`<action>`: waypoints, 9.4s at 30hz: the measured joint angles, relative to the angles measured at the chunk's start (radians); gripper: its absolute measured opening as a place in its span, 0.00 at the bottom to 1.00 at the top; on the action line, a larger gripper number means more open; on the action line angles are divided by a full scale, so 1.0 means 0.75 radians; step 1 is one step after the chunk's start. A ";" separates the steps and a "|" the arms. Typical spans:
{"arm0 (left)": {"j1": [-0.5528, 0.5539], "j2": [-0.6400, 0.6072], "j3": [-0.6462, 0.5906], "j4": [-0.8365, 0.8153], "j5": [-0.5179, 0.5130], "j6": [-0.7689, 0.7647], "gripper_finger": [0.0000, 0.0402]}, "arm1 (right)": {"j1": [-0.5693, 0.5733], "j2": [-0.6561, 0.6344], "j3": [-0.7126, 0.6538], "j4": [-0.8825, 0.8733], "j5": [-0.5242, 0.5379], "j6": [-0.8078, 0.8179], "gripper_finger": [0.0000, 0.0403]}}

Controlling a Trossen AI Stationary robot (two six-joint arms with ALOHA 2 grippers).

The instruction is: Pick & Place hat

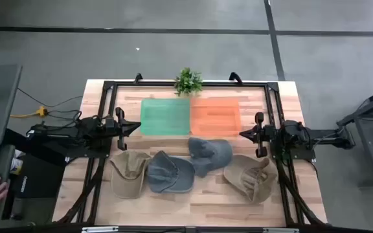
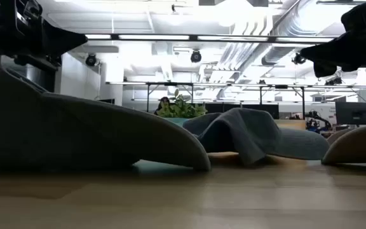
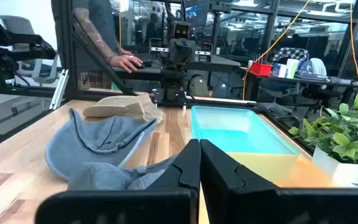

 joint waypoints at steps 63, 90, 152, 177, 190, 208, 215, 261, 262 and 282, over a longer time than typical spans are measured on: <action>0.000 0.000 0.000 0.000 0.000 0.000 0.00 | 0.000 0.000 -0.001 0.000 0.000 0.000 0.00; 0.000 0.000 0.000 0.000 0.000 0.000 0.00 | 0.000 0.000 0.000 0.000 0.000 0.000 0.00; 0.000 0.000 -0.001 -0.051 0.026 -0.662 0.00 | 0.000 0.000 -0.001 0.000 0.000 0.000 0.00; 0.000 0.000 -0.001 -0.061 0.219 -0.754 0.28 | 0.000 0.000 0.000 0.000 0.000 0.000 0.00; 0.000 0.000 -0.001 -0.060 0.213 -0.755 0.31 | 0.000 0.000 0.000 0.000 0.000 0.000 0.00; 0.000 0.000 0.001 -0.090 0.216 -0.687 0.33 | 0.000 0.000 0.000 0.000 0.000 0.000 0.00; 0.000 0.004 0.149 -0.346 0.201 -0.626 0.50 | 0.000 0.000 0.000 0.000 0.000 0.000 0.00; -0.001 0.999 0.986 -1.489 0.380 -1.213 0.69 | 0.000 0.000 0.000 0.000 0.000 0.000 0.00; -0.001 1.022 0.986 -1.501 0.386 -1.213 0.69 | 0.000 0.000 0.000 0.000 0.000 0.000 0.00; -0.092 1.403 0.985 -1.284 0.582 -1.376 0.69 | 0.000 0.000 0.000 0.000 0.000 0.000 0.00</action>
